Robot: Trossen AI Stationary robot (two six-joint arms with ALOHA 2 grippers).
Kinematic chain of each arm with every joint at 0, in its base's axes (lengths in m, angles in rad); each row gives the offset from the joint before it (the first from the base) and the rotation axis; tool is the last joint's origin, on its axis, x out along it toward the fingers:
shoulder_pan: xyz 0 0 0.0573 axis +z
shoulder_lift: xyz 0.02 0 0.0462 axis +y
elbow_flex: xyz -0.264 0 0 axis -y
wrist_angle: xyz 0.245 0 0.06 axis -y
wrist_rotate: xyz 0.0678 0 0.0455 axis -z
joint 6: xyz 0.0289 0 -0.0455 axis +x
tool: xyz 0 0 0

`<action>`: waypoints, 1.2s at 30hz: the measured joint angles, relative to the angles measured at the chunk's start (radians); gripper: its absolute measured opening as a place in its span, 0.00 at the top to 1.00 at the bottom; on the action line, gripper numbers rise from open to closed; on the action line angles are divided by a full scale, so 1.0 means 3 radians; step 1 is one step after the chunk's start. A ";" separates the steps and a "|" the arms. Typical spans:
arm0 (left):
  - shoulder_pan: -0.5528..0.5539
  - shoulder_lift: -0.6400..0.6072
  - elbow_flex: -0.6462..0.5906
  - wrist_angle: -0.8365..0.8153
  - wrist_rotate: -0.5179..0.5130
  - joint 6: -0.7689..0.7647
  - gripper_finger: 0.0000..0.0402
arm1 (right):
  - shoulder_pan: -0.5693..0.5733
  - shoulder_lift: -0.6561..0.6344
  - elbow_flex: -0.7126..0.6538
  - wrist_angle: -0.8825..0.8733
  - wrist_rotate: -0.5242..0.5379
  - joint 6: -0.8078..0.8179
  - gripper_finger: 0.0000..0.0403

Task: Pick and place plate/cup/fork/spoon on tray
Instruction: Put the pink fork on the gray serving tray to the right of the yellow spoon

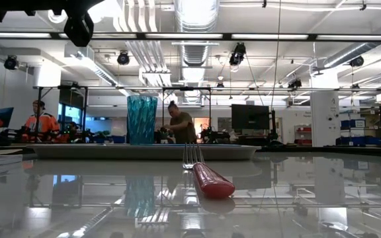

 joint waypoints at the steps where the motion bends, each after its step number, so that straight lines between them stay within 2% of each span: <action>1: 0.0000 0.0027 0.0000 0.0063 0.0000 -0.0003 1.00 | 0.0010 -0.0098 -0.0197 0.0160 0.0001 0.0002 0.67; 10: 0.0003 0.0298 0.0013 0.0249 -0.0004 -0.0386 1.00 | 0.0073 -0.0949 -0.1862 0.1492 0.0000 -0.0024 0.67; 17: -0.0001 0.0898 0.0016 0.0404 -0.0150 -0.0966 1.00 | 0.0076 -0.1698 -0.2832 0.2141 -0.0001 -0.0100 0.67; 26: -0.0067 0.1627 0.0377 0.0598 -0.0175 -0.1457 1.00 | 0.0075 -0.2617 -0.3540 0.2617 -0.0003 -0.0393 0.67; 36: -0.0410 0.2063 0.0995 0.0544 -0.0235 -0.1477 1.00 | 0.0075 -0.3308 -0.3964 0.2706 -0.0029 -0.0634 0.67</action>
